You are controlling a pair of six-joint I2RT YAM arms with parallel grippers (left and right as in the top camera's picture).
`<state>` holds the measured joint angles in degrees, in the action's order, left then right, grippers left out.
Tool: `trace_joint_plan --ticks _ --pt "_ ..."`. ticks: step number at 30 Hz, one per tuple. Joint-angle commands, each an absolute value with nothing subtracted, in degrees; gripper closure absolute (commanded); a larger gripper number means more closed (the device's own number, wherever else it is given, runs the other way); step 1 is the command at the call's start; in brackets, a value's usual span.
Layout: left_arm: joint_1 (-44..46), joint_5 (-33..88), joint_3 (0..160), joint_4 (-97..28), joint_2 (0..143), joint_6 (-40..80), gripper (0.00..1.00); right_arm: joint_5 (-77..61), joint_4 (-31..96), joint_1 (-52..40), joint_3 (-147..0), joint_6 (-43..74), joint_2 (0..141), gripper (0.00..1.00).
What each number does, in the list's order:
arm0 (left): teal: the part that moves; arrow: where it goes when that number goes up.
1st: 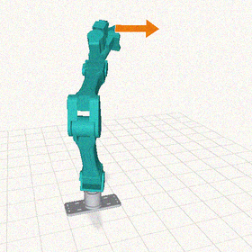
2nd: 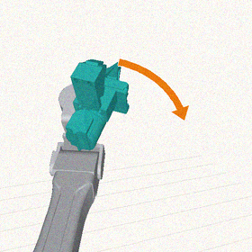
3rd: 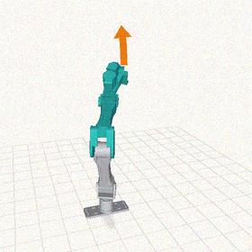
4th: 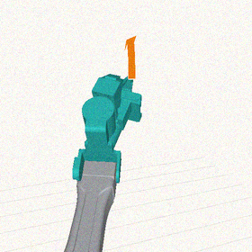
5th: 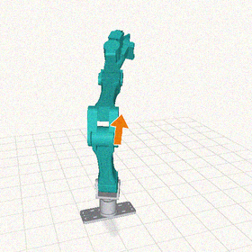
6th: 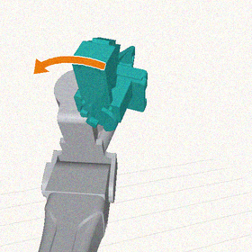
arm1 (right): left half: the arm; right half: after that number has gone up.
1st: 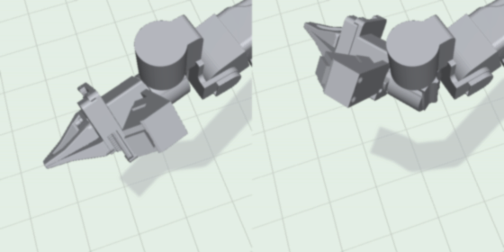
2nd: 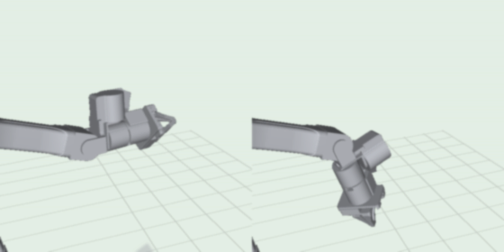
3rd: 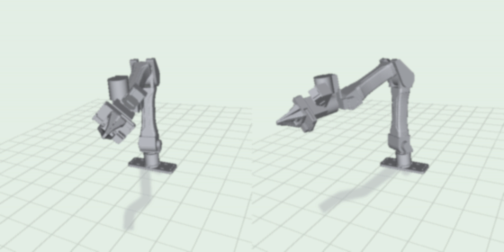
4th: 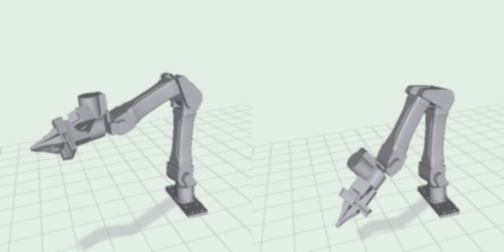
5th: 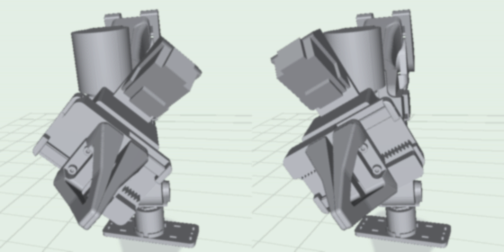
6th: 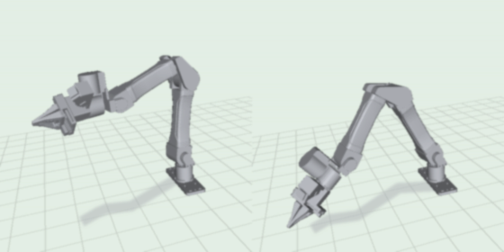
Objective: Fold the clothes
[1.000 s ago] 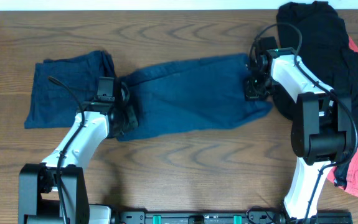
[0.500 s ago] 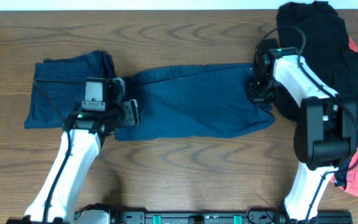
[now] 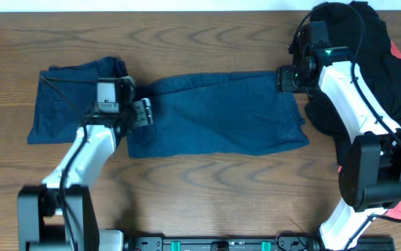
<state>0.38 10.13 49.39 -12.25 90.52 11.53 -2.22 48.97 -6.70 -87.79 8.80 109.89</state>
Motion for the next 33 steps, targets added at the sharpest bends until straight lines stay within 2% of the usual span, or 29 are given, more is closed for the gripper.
trace_joint_plan --ticks 1,8,15,22,24,25,26,30,33 --pt "-2.0 10.0 50.9 -10.4 92.8 10.5 0.27 -2.8 49.1 -6.8 -88.1 9.1 109.8 0.32" --pt "-2.5 14.2 50.9 -8.2 97.0 10.5 0.38 -2.8 48.9 -6.8 -88.1 9.2 109.8 0.34" --pt "-2.5 18.0 50.9 -6.7 97.1 10.5 0.60 -2.8 48.9 -6.8 -88.1 9.2 109.8 0.36" --pt "-2.5 20.6 50.9 -4.2 96.2 10.6 0.59 -2.8 47.8 -6.8 -88.1 9.1 109.8 0.40" --pt "-2.5 21.7 50.9 -4.2 95.9 11.0 0.58 -2.8 47.3 -6.8 -88.1 9.1 109.8 0.40" --pt "-2.5 22.4 50.9 -4.2 95.8 11.0 0.51 -2.8 47.1 -6.8 -88.1 9.2 109.8 0.40" --pt "-2.5 22.7 50.9 -4.2 95.8 11.0 0.50 -2.8 47.1 -6.8 -88.1 9.2 109.8 0.40" --pt "-2.5 21.3 50.9 -4.2 95.8 10.9 0.50 -2.8 47.0 -6.8 -88.1 9.2 109.8 0.41" --pt "-2.5 19.5 50.9 -3.7 95.8 11.0 0.51 -2.8 46.6 -6.8 -88.1 9.1 109.8 0.47"
